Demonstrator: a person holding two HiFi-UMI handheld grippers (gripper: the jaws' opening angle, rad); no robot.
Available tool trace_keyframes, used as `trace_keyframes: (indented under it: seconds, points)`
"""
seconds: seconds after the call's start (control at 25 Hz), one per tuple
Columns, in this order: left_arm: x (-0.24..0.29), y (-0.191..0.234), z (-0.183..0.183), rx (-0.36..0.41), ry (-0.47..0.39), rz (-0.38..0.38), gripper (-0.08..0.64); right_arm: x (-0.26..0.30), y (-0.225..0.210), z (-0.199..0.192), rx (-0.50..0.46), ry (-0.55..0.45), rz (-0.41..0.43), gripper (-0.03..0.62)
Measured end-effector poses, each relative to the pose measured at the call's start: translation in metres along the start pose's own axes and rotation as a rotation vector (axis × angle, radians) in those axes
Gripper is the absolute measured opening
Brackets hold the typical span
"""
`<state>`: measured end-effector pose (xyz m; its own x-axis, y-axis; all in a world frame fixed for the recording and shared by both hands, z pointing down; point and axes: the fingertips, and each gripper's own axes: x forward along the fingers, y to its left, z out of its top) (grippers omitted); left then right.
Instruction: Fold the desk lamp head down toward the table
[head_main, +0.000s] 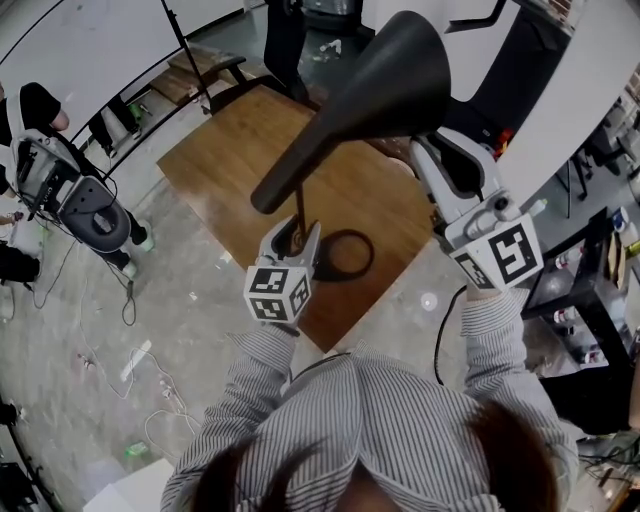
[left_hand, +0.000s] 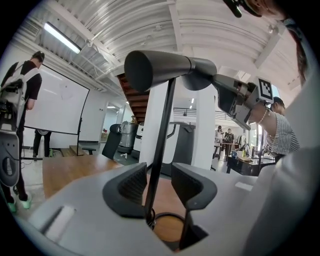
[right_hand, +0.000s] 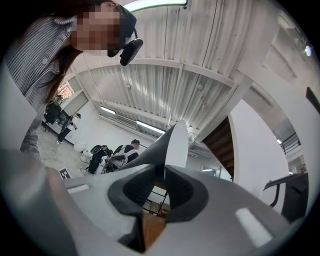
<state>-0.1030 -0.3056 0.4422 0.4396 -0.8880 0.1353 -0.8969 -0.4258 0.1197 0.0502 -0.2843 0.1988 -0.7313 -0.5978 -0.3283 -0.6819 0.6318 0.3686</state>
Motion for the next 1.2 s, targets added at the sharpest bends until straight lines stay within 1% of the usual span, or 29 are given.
trace_keyframes:
  seconds: [0.12, 0.36, 0.8, 1.0, 1.2]
  points:
    - [0.003, 0.001, 0.0, -0.007, 0.005, -0.002, 0.13, 0.002, 0.002, -0.001, -0.021, 0.004, 0.016, 0.057]
    - [0.007, 0.007, 0.0, 0.002, 0.013, 0.021, 0.066, 0.003, -0.001, -0.002, -0.028, 0.006, 0.027, 0.051]
    - [0.006, 0.008, -0.002, 0.028, 0.023, 0.026, 0.06, 0.0, -0.001, -0.004, -0.02, 0.007, 0.004, 0.046]
    - [0.005, 0.007, -0.002, 0.019, 0.019, 0.024, 0.06, -0.008, -0.001, -0.018, 0.05, 0.05, -0.04, 0.044]
    - [0.005, 0.007, -0.003, 0.017, 0.01, 0.028, 0.06, -0.023, 0.002, -0.043, 0.169, 0.074, -0.094, 0.037]
